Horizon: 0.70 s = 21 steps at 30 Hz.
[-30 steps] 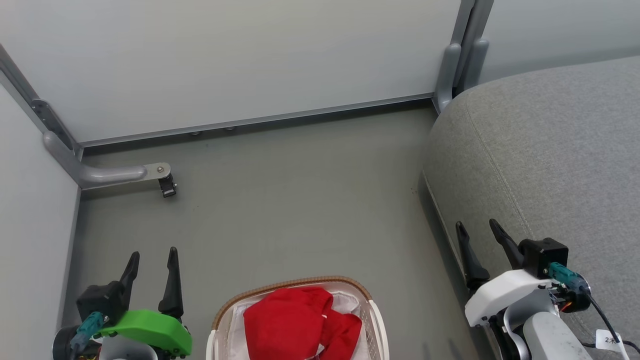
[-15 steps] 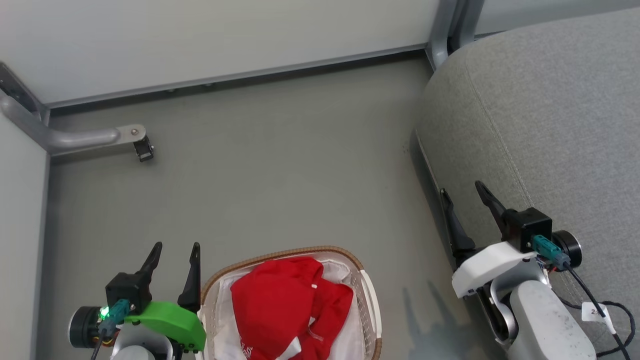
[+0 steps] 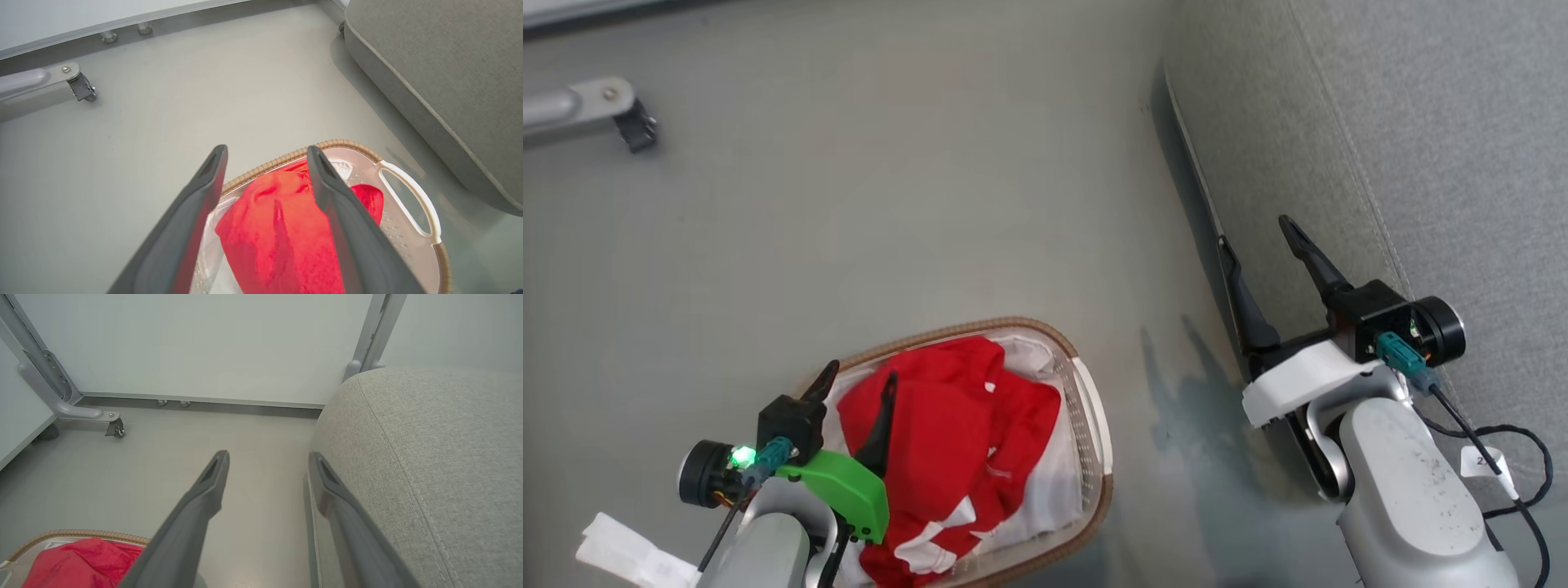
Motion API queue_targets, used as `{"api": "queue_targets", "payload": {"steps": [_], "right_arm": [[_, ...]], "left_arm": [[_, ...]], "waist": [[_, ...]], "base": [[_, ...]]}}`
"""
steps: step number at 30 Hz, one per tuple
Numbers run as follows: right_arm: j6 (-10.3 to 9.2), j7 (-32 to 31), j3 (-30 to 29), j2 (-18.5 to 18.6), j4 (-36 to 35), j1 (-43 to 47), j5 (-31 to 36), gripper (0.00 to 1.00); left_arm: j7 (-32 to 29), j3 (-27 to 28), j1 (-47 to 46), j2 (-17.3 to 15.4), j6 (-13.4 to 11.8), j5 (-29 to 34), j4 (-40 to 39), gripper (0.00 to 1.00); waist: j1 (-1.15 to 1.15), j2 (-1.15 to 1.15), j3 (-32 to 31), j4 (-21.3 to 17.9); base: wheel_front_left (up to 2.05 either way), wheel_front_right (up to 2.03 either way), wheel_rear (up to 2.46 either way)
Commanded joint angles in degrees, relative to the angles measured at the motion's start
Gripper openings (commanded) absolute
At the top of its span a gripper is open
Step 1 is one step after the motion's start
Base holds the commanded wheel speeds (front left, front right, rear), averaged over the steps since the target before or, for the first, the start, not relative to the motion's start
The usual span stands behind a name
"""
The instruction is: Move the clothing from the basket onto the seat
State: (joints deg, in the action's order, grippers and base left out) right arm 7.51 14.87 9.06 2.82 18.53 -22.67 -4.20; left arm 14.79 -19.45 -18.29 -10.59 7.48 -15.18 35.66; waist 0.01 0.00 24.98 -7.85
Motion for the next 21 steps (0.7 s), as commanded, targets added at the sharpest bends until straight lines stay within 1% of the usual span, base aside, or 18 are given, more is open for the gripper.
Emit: {"api": "queue_targets", "payload": {"steps": [1,4,12,16,21], "right_arm": [[-0.04,0.4,0.2,0.2,-0.5,-1.2,1.0,1.00],[-0.04,0.4,0.5,0.2,-1.3,-2.0,0.4,1.00],[-0.04,0.4,1.1,0.2,-2.4,-3.6,-0.2,1.00],[-0.04,0.4,1.4,0.2,-3.1,-4.0,-0.7,1.00],[-0.04,0.4,1.9,0.2,-3.8,-4.3,-1.7,1.00]], "left_arm": [[0.5,-0.9,-2.0,-1.1,0.0,-0.3,1.4,1.00],[0.4,-3.3,-4.9,-1.5,0.0,-2.2,5.5,1.00],[0.4,-6.0,-10.4,-3.3,0.0,-4.3,14.2,1.00],[0.4,-7.0,-12.8,-3.8,0.0,-6.1,16.0,1.00],[0.4,-10.8,-15.3,-5.1,0.0,-8.6,19.2,1.00]], "waist": [[-0.01,0.00,7.2,-3.8],[-0.01,0.00,10.3,-4.4],[-0.01,0.00,15.7,-5.1],[-0.01,0.00,17.8,-5.5],[-0.01,0.00,19.8,-6.2]], "base": [[0.00,0.00,0.00],[0.00,0.00,0.00],[0.00,0.00,0.00],[0.00,0.00,0.00],[0.00,0.00,0.00]]}}
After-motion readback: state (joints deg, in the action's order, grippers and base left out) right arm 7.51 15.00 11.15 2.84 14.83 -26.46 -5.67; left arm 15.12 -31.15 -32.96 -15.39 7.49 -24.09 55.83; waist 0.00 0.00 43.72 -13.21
